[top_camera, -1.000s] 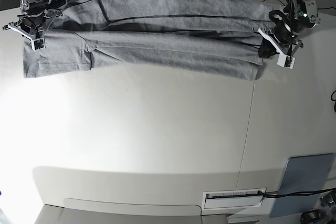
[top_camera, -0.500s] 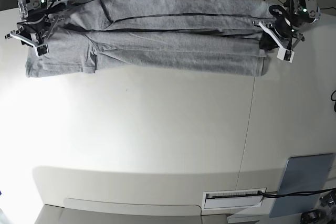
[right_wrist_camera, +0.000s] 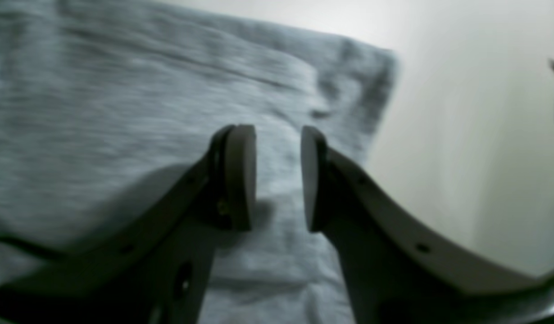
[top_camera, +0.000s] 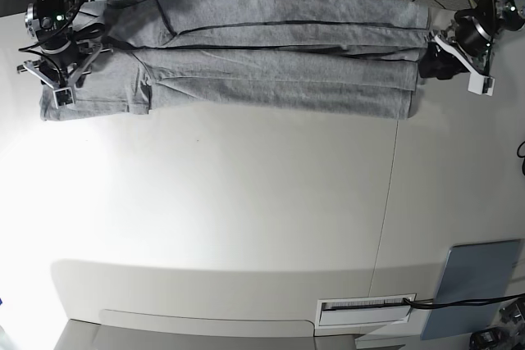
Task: Fold the T-shirt properly
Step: 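Release the hem and regrasp the folded stack ends with both grippers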
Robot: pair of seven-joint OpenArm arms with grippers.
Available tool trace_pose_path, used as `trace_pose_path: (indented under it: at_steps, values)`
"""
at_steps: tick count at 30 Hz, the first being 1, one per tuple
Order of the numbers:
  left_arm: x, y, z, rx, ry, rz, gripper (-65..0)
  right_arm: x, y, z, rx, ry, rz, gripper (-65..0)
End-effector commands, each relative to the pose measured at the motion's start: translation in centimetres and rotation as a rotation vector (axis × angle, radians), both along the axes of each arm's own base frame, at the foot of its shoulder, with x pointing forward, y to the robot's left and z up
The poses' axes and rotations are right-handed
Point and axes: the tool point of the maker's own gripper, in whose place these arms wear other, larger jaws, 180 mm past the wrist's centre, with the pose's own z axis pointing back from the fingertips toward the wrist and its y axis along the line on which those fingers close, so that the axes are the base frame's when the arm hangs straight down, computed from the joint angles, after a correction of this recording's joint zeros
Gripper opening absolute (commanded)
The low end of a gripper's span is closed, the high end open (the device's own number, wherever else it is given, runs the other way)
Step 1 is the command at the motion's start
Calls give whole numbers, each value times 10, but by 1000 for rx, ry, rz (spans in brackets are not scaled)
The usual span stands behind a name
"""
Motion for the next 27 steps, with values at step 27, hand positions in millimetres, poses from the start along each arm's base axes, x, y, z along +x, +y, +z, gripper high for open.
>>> trace_pose_path:
  at_steps: [27]
  values:
    - [-21, 27, -19, 56, -80, 204, -374, 2, 29, -4, 137, 19, 62, -473]
